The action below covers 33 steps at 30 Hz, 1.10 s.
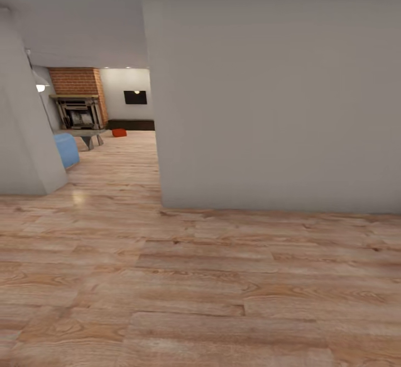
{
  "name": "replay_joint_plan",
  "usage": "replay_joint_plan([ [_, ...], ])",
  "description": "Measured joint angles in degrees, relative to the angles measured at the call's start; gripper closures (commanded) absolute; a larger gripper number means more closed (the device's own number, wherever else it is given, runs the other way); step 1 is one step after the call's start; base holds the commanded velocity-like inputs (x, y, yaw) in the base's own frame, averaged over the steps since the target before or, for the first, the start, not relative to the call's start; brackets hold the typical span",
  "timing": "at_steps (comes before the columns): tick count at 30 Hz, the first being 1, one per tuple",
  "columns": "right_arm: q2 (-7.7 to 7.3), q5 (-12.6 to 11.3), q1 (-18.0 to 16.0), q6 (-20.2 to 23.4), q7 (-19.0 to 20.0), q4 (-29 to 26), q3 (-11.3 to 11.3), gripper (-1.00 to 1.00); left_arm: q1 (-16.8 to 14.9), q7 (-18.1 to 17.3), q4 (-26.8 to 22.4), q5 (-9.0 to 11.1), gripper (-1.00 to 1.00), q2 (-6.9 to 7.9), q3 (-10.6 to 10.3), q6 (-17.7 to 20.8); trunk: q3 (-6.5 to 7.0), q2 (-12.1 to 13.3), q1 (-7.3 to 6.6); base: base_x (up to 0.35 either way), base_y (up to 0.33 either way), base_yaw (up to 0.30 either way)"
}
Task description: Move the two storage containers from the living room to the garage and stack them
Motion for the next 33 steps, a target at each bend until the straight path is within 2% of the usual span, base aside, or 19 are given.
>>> replay_joint_plan([
  [24,-0.04,0.06,0.0,0.01,-0.02,0.0,0.0,-1.0,0.01,-0.02,0.0,0.0,-1.0,0.0,0.0,0.0,0.0,0.0,0.0,0.322,0.0,0.269],
  [33,-0.13,0.01,0.0,0.01,-0.06,0.0,0.0,-1.0,0.0,-0.01,0.03,0.0,-1.0,0.0,0.0,0.0,0.0,0.0,0.0,0.322,0.0,0.056],
])
